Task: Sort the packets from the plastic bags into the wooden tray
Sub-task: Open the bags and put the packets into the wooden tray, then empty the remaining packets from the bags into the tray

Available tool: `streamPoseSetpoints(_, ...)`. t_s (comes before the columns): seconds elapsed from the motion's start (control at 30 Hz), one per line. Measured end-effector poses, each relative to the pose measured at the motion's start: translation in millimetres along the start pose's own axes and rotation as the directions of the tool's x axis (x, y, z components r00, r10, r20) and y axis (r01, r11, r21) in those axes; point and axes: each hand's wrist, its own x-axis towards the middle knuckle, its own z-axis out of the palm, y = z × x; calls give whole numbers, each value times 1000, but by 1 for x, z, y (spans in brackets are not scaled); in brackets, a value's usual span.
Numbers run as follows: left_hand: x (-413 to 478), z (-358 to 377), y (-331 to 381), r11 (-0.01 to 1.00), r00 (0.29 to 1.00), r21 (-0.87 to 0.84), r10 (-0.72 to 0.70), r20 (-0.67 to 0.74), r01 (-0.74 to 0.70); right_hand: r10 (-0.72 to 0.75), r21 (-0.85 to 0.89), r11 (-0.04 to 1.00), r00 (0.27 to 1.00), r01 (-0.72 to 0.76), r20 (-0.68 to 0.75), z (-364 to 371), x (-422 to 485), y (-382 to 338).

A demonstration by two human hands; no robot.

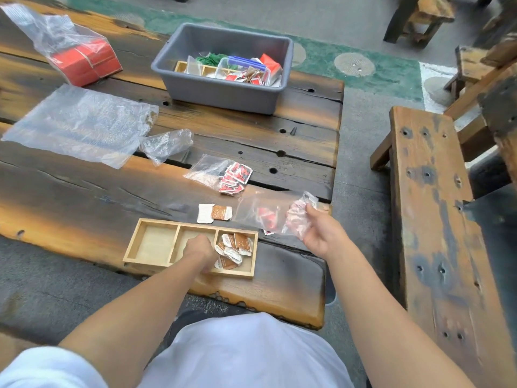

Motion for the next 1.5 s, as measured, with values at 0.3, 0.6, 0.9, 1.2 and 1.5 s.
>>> streamPoseSetpoints(0.3, -2, -17, 41, 767, 978, 608, 189, 92, -206, 47, 287, 958, 994, -17, -99, -58, 6, 6)
streamPoseSetpoints(0.6, -50, 20, 162, 949, 895, -267, 261, 362, -169, 63, 348, 937, 992, -21, -109, -96, -6, 23)
streamPoseSetpoints(0.9, -16, 38, 190, 620, 934, -765, 140, 329, 176, 144, 269, 957, 983, -108, -118, -84, 12, 26)
streamPoseSetpoints(1.2, 25, 56, 192, 745, 950, -645, 51, 309, 170, 356, 79, 934, 875, -350, -330, -80, 43, 50)
streamPoseSetpoints(1.5, 24, 16, 160, 867, 974, -489, 18, 224, 96, 223, -580, 693, 892, -428, -392, -65, 55, 40)
